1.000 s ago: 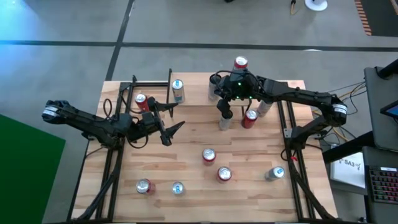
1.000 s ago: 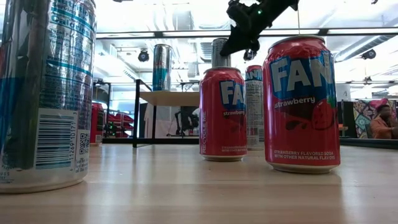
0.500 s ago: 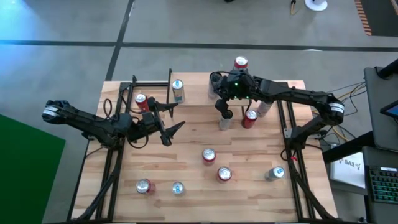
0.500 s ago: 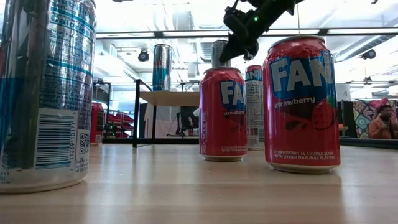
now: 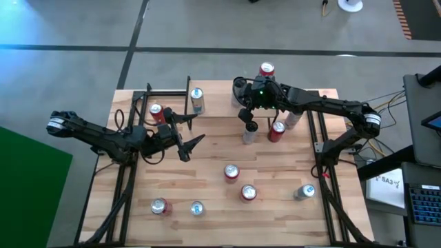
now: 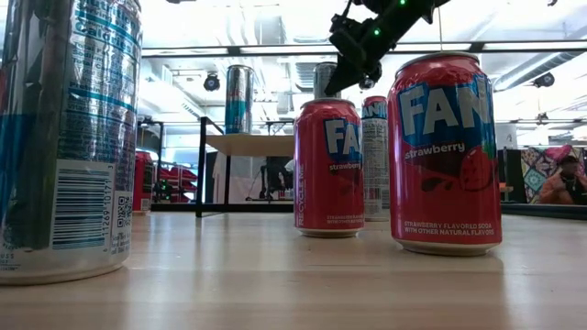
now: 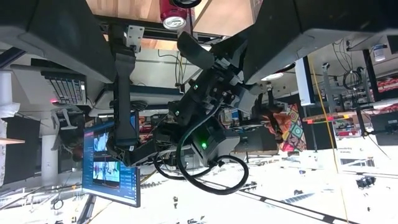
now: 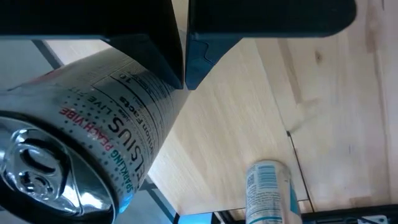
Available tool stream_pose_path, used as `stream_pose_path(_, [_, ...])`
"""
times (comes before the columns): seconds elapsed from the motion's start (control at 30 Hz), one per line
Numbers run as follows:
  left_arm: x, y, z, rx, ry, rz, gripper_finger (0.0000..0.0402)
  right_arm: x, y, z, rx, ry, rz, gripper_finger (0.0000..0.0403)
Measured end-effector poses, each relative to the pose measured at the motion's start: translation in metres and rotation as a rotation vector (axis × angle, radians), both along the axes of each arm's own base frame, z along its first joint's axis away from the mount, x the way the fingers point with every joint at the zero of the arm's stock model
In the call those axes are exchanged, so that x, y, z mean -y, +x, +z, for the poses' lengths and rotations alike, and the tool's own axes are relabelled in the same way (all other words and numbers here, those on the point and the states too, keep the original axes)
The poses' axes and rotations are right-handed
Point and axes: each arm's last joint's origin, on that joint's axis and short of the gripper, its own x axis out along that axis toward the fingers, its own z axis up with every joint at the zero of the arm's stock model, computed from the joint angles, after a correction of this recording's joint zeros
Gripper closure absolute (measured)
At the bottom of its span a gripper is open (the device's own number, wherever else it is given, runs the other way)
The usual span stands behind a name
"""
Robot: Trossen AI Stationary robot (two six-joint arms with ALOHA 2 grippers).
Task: Place canned beverage on shelf
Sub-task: Put the left white pink soda can on the shelf
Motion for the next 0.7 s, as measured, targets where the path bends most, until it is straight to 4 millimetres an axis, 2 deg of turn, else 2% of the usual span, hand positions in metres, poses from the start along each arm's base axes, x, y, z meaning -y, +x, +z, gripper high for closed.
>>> stream_pose_path(0.3, [0.0001,0.0003,-0.0010,-0.011,0.003,0.000,0.0063,-0.0030,-0.0063,-0.0090,-0.145,-0.013,0.057,0.0394])
stream_pose_path(0.7, [0.0001,0.0005,-0.0016,-0.018,0.006,0.001,0.0063,0.0023,-0.0022,-0.0050,-0.093,-0.062,0.058,0.0394])
